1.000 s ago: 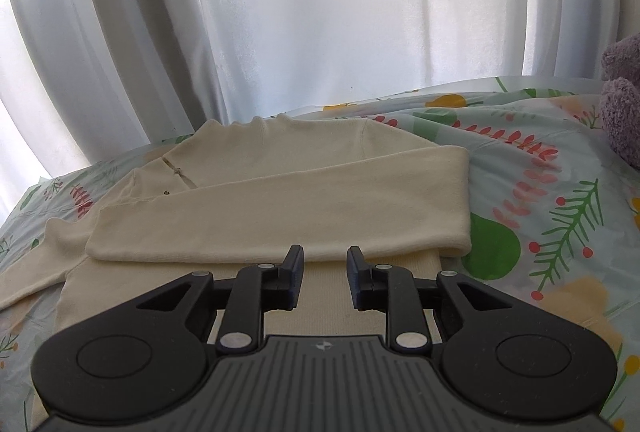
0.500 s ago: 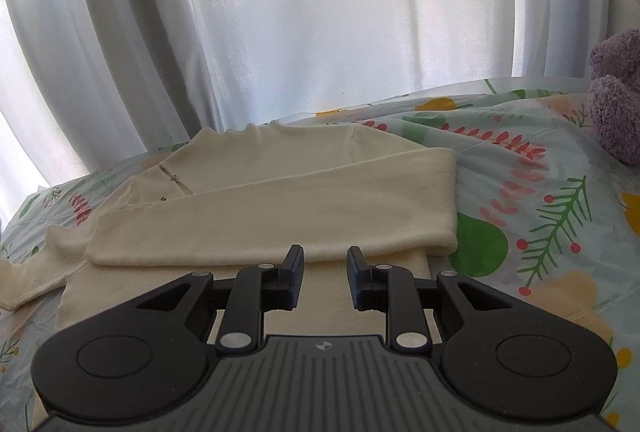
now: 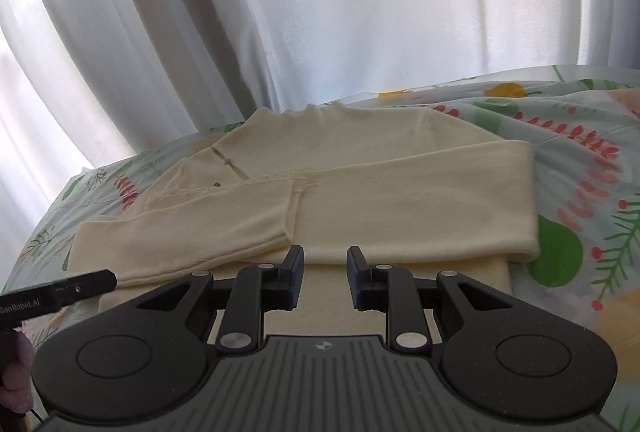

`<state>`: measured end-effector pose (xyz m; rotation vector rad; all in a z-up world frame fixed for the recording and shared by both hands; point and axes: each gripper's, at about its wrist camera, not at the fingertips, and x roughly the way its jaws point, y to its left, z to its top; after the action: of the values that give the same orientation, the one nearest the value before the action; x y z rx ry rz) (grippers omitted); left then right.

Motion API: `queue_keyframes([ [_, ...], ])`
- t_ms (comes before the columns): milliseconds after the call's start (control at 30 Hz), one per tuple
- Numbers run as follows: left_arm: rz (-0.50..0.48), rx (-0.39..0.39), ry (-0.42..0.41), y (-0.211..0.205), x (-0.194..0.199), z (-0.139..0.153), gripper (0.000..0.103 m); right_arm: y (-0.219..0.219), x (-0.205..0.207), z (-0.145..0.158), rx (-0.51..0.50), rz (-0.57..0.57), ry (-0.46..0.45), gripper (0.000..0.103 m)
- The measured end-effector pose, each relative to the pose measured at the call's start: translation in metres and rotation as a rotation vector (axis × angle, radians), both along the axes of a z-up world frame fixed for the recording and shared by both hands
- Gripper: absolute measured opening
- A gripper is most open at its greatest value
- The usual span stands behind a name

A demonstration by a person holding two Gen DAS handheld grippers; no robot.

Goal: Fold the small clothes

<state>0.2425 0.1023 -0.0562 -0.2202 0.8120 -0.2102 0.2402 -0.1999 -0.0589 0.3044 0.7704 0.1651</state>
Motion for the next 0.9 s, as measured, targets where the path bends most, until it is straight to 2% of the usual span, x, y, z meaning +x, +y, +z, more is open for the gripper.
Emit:
queue_keyframes([
  [67,0.048,-0.012,0.018,0.014,0.001,-0.004,0.058,0.006,0.02,-0.005,0.045,0.023,0.025,0.027],
  [100,0.069,-0.019,0.026,0.022,0.002,-0.005,0.058,0.007,0.03,-0.009,0.069,0.024,0.044,0.035],
  [133,0.08,-0.021,0.034,0.024,0.005,-0.008,0.058,0.008,0.04,-0.013,0.089,0.015,0.068,0.037],
  [233,0.106,-0.011,0.064,0.03,0.004,-0.013,0.055,0.014,0.064,-0.027,0.142,0.001,0.148,0.038],
  [300,0.113,-0.007,0.082,0.031,0.008,-0.018,0.054,0.023,0.069,-0.031,0.137,0.007,0.146,0.037],
  [333,0.113,-0.007,0.084,0.031,0.008,-0.019,0.053,0.03,0.071,-0.03,0.113,0.026,0.139,0.036],
  [400,0.115,-0.002,0.078,0.031,0.01,-0.019,0.053,0.041,0.073,-0.03,0.055,0.049,0.129,0.013],
  [500,0.129,0.009,0.077,0.031,0.015,-0.016,0.051,0.046,0.069,-0.018,-0.008,0.055,0.052,0.001],
  [600,0.147,0.009,0.079,0.03,0.024,-0.015,0.051,0.03,0.055,0.003,-0.026,-0.041,-0.056,0.001],
  [700,0.166,0.008,0.086,0.027,0.034,-0.017,0.05,0.0,0.038,0.013,-0.087,-0.171,-0.115,0.001],
  [800,0.166,-0.015,0.084,0.025,0.04,-0.017,0.048,-0.033,0.032,0.006,-0.108,-0.258,-0.072,0.001],
  [900,0.158,-0.017,0.077,0.022,0.043,-0.016,0.048,-0.06,0.027,-0.011,-0.081,-0.278,0.012,0.002],
])
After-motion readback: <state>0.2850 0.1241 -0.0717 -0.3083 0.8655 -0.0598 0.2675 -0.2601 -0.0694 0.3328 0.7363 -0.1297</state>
